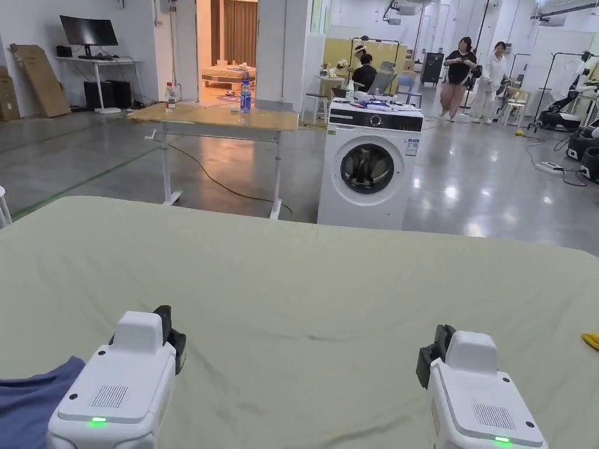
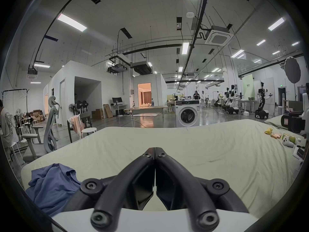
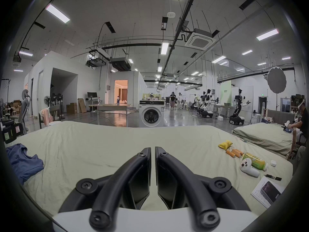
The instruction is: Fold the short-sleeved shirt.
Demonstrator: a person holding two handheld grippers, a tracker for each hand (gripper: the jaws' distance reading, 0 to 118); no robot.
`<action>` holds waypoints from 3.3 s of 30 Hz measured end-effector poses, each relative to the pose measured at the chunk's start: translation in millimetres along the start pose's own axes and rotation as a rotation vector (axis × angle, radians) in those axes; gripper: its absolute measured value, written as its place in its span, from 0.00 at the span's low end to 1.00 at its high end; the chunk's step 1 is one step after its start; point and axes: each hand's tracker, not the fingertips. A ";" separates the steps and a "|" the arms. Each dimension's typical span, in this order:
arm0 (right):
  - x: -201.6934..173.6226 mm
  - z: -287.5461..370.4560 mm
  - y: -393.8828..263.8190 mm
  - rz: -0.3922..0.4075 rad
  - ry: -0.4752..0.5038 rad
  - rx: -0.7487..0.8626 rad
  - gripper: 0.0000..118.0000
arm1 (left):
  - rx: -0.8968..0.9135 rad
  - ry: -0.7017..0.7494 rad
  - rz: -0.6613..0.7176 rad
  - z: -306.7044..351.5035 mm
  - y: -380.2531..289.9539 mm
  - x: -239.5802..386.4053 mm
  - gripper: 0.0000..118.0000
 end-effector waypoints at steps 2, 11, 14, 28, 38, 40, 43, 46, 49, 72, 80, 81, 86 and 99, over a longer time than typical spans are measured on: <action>-0.4 0.5 0.1 0.000 -0.006 -0.001 0.03 | -0.001 0.000 -0.001 -0.6 -0.4 0.7 0.00; -5.4 3.2 -2.3 0.009 -0.006 -0.011 0.03 | 0.004 -0.007 -0.012 -3.6 -3.4 0.0 0.00; -5.0 4.1 -0.7 -0.005 -0.004 -0.007 0.03 | 0.007 -0.006 -0.019 1.8 0.8 0.8 0.00; 18.0 0.1 4.2 -0.278 -0.003 -0.073 0.03 | -0.029 -0.063 0.340 5.5 11.5 -23.8 0.00; -22.0 -2.4 24.0 0.529 0.090 0.017 0.03 | 0.027 0.002 -0.602 6.8 16.1 15.4 0.00; -38.7 -4.8 10.2 0.921 0.057 0.057 0.03 | 0.058 -0.009 -0.890 -1.6 -1.8 21.3 0.00; -43.5 0.0 -5.5 1.269 0.029 0.158 0.03 | 0.089 -0.001 -1.156 -2.8 -11.4 24.8 0.00; -39.8 2.9 3.1 1.136 0.066 0.109 0.03 | 0.088 -0.011 -1.127 -2.6 -12.7 21.3 0.00; -34.4 5.2 15.1 0.866 0.061 0.040 0.03 | 0.025 -0.017 -0.789 -2.9 -0.8 15.1 0.00; -6.2 3.9 11.8 0.011 0.046 -0.085 0.02 | -0.095 -0.054 0.066 12.1 19.0 -25.1 0.00; -18.2 1.9 1.0 0.036 0.077 -0.117 0.02 | -0.290 -0.011 0.119 25.1 8.6 -113.7 0.00; -20.0 1.0 -0.6 0.039 0.081 -0.122 0.02 | -0.312 0.012 0.129 27.7 6.5 -128.8 0.00; -28.6 -3.8 -9.1 0.044 0.102 -0.145 0.02 | -0.505 0.047 0.139 38.7 -2.1 -192.1 0.00; -38.9 -7.1 -22.6 0.072 0.136 -0.200 0.02 | -0.842 0.179 0.129 19.6 -66.1 -263.9 0.70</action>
